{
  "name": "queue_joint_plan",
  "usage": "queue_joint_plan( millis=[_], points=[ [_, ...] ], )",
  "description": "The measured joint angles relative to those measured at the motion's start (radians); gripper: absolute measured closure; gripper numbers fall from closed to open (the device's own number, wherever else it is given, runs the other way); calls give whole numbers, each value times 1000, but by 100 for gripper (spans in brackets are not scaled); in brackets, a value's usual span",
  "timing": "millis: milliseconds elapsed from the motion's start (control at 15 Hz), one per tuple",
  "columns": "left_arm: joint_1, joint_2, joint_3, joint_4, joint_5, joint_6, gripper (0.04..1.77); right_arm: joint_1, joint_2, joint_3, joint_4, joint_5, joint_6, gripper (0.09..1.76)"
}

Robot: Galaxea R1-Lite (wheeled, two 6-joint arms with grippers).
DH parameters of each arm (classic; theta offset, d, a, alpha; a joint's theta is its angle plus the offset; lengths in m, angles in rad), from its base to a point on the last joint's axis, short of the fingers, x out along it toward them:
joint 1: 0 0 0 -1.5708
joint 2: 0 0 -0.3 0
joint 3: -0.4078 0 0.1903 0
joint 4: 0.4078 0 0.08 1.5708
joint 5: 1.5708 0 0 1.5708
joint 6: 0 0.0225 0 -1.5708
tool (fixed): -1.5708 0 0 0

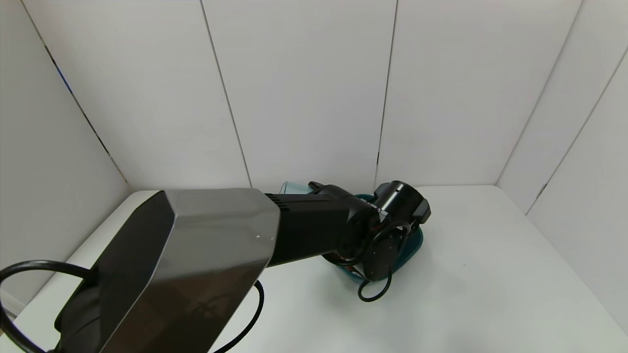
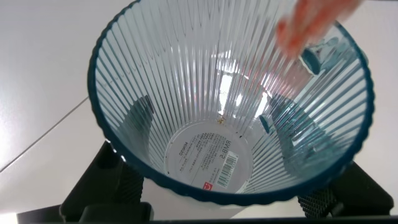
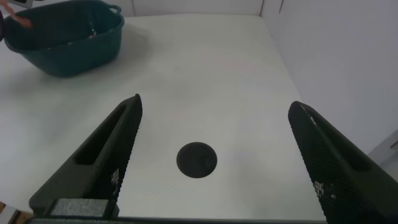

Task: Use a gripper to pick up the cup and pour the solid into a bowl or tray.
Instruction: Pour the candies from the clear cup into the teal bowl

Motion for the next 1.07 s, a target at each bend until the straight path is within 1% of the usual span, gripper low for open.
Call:
queue_joint_plan(
  millis=[200, 600, 733, 800, 867, 933, 1000, 1067],
  points=[
    [-3, 0, 0, -1, 10, 4, 50, 0, 0, 0, 0, 0, 0, 14],
    [-3, -1, 0, -10, 9, -8, 50, -1, 0, 0, 0, 0, 0, 14],
    [-1, -6, 0, -60, 1, -14, 50, 0, 0, 0, 0, 0, 0, 14],
    [1, -11, 0, -98, -8, -15, 50, 0, 0, 0, 0, 0, 0, 14],
    [5, -19, 1, -131, -30, -16, 50, 0, 0, 0, 0, 0, 0, 14],
    [10, -29, 5, -146, -44, -19, 50, 0, 0, 0, 0, 0, 0, 14],
    [16, -43, 9, -156, -55, -33, 50, 0, 0, 0, 0, 0, 0, 14],
    [22, -61, 14, -158, -81, -72, 50, 0, 0, 0, 0, 0, 0, 14]
  ],
)
